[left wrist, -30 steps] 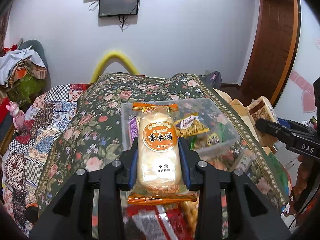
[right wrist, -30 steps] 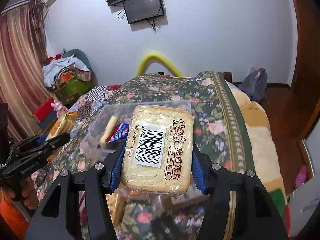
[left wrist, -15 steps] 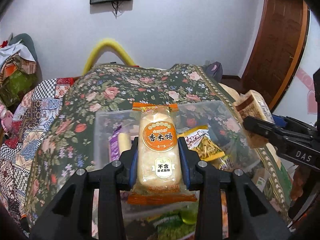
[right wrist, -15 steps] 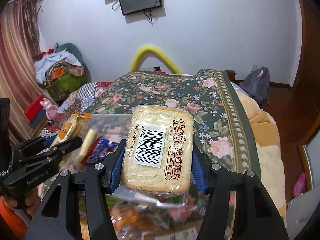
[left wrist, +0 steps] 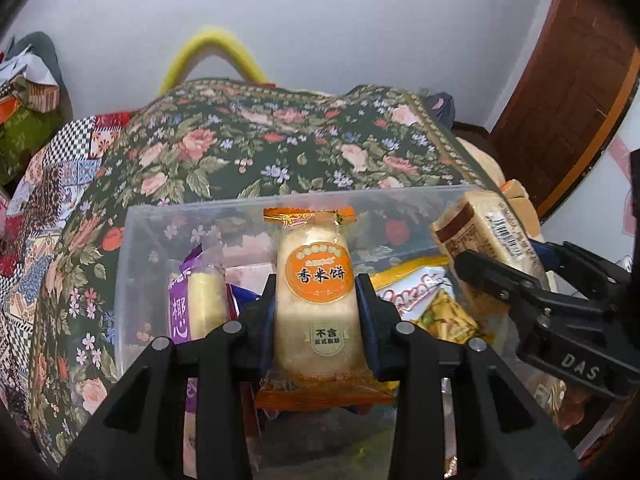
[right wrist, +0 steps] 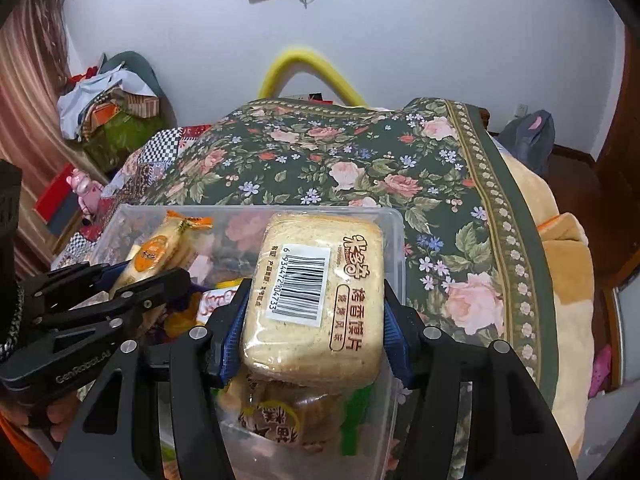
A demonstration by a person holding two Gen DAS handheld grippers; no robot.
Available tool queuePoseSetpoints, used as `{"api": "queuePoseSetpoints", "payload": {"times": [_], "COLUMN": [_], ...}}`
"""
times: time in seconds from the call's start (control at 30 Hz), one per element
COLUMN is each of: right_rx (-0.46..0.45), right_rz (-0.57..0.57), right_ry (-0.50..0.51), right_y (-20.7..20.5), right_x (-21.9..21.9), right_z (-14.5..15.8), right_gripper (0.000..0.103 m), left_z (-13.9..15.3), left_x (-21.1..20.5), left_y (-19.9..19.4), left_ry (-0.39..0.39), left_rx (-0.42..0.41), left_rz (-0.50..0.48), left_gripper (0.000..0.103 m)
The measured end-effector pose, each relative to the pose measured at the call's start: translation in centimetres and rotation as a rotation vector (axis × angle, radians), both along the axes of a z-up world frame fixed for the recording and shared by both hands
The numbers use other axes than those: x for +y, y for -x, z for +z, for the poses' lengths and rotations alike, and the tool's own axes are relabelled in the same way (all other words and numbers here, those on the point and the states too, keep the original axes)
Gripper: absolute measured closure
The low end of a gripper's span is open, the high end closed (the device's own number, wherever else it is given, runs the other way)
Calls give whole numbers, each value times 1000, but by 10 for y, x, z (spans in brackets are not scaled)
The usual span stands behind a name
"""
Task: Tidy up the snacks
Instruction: 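Drop the rice cake pack into the box while right tool drops the cracker in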
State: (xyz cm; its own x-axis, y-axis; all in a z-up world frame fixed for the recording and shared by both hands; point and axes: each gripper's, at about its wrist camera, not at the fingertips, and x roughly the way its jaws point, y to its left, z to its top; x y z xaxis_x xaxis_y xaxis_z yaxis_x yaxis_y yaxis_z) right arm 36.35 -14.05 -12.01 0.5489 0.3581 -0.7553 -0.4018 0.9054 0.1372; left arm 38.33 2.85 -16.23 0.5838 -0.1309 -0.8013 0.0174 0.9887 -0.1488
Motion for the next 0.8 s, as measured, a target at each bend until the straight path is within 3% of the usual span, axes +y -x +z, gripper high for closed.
{"api": "queuePoseSetpoints", "payload": {"times": [0.3,0.57,0.8], "right_rx": [-25,-74,-76], "right_rz": [10,6,-13], "right_ry": [17,21,72], "right_y": [5,38,76], "right_x": [-2,-16,-40], "right_z": [13,30,20], "right_gripper": [45,45,42], "left_z": [14,54,67], "left_x": [5,10,20], "left_y": [11,60,107], "left_ry": [-41,-36,-64], "left_rx": [-18,-103,-132], "left_rz": [15,-7,-12], "left_gripper": [65,57,51]}}
